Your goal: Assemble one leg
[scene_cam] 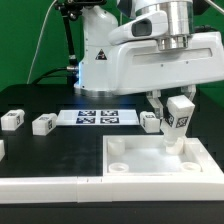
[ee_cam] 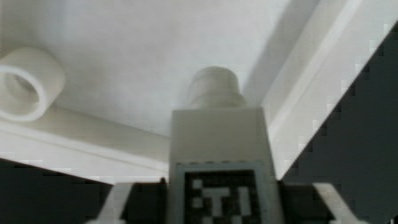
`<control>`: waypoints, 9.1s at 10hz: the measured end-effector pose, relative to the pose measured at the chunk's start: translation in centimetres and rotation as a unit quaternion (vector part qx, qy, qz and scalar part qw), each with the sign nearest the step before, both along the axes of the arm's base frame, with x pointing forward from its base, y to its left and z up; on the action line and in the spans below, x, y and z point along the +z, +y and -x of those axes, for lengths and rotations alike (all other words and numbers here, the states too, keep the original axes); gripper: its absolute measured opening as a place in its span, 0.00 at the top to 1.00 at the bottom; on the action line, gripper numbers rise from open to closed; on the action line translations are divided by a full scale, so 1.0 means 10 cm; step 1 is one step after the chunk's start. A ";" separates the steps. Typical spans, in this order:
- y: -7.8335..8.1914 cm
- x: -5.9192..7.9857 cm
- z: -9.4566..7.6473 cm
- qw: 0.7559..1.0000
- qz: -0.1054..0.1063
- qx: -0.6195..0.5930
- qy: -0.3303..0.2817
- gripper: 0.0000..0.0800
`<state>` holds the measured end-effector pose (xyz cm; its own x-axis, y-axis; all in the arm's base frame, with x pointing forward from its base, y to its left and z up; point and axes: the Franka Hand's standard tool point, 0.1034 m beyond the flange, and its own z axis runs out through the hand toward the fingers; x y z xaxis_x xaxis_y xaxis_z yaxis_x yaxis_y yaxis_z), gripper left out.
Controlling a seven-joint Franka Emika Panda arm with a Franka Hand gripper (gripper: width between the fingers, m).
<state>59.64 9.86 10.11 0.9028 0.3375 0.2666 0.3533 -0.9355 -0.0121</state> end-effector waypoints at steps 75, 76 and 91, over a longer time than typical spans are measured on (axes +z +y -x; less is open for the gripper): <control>0.16 -0.28 -0.37 0.761 -0.101 -0.627 0.132 0.30; 0.17 -0.29 -0.37 0.776 -0.098 -0.609 0.132 0.30; 0.21 -0.28 -0.39 0.995 0.001 -0.036 0.088 0.30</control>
Offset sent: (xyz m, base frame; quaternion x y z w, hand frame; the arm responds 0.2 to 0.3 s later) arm 0.0205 0.0138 0.0034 -0.0043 0.2323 0.0058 0.9726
